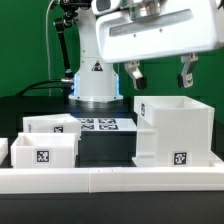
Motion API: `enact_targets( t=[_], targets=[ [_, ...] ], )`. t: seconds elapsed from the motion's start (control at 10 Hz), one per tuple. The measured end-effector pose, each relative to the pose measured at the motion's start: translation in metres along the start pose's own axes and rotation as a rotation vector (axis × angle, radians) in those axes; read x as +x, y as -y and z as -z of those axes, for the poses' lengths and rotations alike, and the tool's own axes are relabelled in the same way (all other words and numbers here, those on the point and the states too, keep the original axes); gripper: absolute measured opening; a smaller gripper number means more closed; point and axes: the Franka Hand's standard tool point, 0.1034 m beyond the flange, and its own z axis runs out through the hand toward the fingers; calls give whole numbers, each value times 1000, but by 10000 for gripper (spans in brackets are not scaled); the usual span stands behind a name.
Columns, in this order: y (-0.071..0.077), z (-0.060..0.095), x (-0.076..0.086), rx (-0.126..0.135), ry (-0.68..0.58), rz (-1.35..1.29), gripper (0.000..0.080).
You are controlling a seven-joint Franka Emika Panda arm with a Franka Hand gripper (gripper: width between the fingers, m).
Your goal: Assemble drawer
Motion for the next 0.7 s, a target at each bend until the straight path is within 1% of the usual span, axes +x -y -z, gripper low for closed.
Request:
enact_targets(
  t=[0.2, 0.3, 0.4, 0.6, 0.7],
  targets=[
    [-1, -1, -1, -4, 2, 16, 649],
    [-5, 2, 0, -30, 6, 224, 649],
    [-8, 3, 1, -45, 10, 337, 649],
    [-8, 1, 1, -46, 13, 408, 649],
    [-11, 0, 1, -49, 15, 431, 649]
  ],
)
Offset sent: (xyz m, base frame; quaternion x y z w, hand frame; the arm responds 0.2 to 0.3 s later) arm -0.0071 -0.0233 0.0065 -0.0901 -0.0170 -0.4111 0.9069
